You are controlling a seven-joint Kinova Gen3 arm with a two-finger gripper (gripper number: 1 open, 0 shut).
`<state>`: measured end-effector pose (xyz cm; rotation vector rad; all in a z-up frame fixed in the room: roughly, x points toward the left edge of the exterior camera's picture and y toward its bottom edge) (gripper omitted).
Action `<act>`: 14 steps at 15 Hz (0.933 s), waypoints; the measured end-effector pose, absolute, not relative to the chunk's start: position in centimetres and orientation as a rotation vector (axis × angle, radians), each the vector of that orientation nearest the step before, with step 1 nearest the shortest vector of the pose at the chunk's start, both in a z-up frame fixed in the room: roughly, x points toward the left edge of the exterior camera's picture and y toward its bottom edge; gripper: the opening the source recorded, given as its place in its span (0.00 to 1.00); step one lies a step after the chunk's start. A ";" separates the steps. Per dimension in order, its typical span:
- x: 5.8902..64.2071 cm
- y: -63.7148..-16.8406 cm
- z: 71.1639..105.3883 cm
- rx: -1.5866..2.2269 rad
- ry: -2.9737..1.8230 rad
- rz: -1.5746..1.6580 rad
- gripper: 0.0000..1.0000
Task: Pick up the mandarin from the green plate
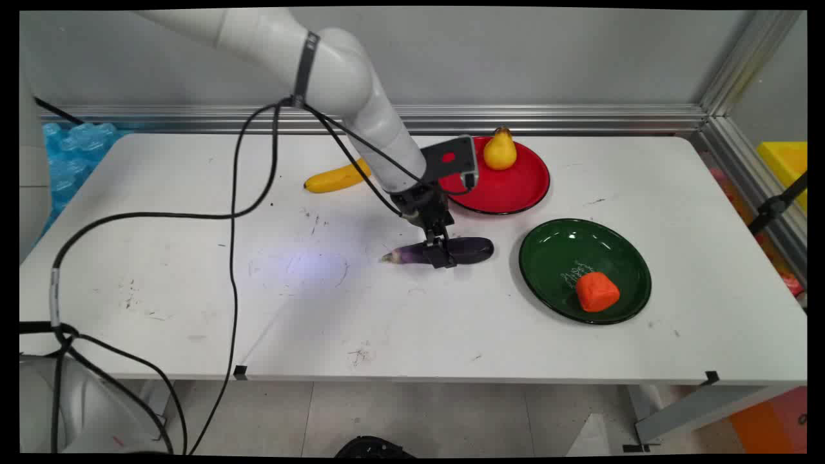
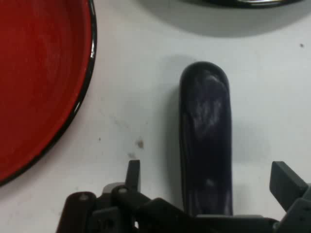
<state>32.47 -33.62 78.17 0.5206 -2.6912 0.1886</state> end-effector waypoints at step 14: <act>24.6 -33.0 89.2 0.579 -2.576 0.157 1.00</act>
